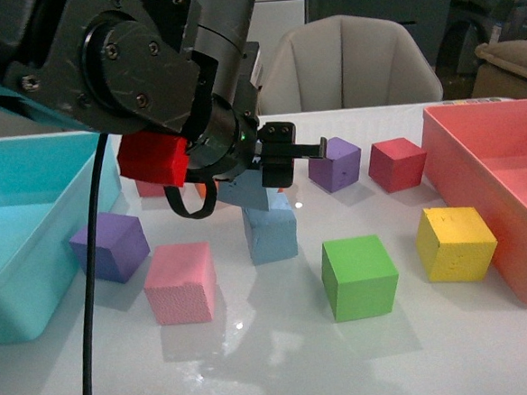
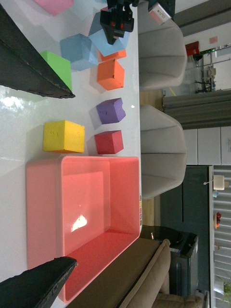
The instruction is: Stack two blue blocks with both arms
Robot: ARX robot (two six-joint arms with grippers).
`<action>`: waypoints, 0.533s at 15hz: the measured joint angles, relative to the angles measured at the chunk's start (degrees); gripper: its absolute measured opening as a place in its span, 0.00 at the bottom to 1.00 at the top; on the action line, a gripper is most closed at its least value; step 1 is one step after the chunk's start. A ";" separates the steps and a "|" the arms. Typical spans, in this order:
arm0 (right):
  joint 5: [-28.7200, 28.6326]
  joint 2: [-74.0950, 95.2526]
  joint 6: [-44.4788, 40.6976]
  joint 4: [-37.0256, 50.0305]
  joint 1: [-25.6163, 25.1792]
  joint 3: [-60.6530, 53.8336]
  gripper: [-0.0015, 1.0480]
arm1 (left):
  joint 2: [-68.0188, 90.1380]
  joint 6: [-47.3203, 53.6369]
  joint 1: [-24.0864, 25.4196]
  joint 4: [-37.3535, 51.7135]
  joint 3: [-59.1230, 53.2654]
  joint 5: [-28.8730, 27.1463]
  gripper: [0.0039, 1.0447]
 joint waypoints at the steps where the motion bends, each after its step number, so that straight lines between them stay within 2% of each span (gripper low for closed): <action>1: 0.00 0.00 0.00 -0.02 0.00 0.00 0.94 | 1.81 -1.53 -0.04 -1.29 2.34 -0.11 0.46; 8: 0.00 0.00 0.00 -0.02 0.00 0.00 0.94 | 6.43 -5.90 -1.53 -2.38 5.73 -2.12 0.46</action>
